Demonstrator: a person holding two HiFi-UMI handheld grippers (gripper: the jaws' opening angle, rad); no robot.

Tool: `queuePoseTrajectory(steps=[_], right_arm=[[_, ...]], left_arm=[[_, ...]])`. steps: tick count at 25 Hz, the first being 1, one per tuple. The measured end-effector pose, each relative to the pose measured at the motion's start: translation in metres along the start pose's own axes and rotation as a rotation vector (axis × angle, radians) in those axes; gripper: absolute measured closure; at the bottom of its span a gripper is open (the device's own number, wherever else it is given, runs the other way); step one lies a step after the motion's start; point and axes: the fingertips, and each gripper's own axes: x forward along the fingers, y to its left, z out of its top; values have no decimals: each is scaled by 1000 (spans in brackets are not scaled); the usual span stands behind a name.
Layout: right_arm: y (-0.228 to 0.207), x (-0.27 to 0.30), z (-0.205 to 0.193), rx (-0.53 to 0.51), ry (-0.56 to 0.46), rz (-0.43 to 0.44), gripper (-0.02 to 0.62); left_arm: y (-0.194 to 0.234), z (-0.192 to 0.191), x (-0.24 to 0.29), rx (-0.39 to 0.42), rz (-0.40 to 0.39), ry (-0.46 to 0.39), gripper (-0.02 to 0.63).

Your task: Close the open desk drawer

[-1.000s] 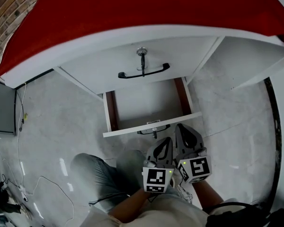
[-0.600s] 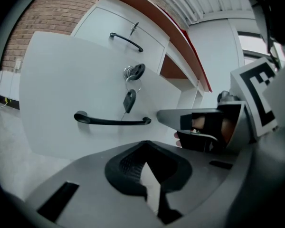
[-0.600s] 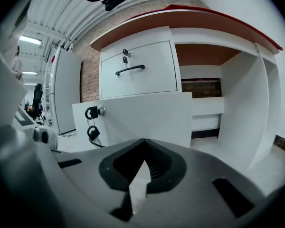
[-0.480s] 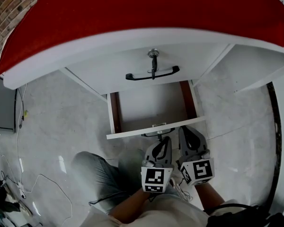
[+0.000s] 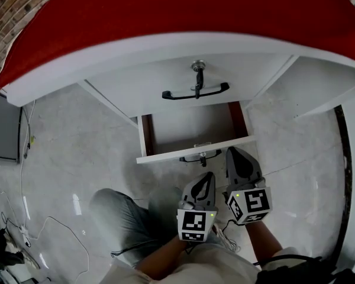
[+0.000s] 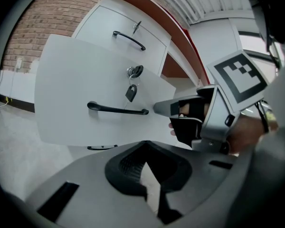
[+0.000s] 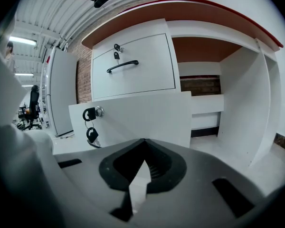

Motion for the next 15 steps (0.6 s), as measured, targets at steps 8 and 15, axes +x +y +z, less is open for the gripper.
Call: queuePoseTrajectory(steps=[8,15], right_arm=[[-2,11,3,7,-9,-5,597],[-3,14,3,6,-11,-14,597]], left_arm=[[3,1,2,-2,9,-9,598],[6,2,1,-1,14,-15,598]])
